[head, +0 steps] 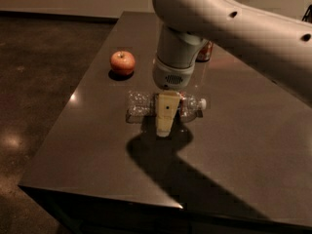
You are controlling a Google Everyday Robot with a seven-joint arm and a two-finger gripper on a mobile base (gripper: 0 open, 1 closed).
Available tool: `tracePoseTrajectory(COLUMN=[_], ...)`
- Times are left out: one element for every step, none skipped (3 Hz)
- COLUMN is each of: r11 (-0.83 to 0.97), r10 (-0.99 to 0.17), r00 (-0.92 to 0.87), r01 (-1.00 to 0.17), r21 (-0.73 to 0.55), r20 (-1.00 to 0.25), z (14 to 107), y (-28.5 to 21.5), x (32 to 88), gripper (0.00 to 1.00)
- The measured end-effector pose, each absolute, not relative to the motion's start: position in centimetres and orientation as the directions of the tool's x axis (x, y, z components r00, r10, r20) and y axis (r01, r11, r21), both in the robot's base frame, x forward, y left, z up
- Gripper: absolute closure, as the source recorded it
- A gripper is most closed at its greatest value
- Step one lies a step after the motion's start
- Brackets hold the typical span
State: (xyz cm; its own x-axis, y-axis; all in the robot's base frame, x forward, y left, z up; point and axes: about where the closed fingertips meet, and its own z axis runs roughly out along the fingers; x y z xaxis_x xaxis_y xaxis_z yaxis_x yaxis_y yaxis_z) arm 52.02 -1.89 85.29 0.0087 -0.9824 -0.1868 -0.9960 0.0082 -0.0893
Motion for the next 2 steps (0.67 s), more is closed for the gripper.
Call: tracePoseTrajectory(r11=[0.017,0.025], r10=[-0.984,-0.987], r00=[0.003,-0.002], r01=[-0.994,-0.989], r21=[-0.110,-0.146], r20=[-0.176,-0.158], z=[84.9,85.2], y=[-1.7,-2.6], x=[52.4,53.7], gripper=[0.18,0.41])
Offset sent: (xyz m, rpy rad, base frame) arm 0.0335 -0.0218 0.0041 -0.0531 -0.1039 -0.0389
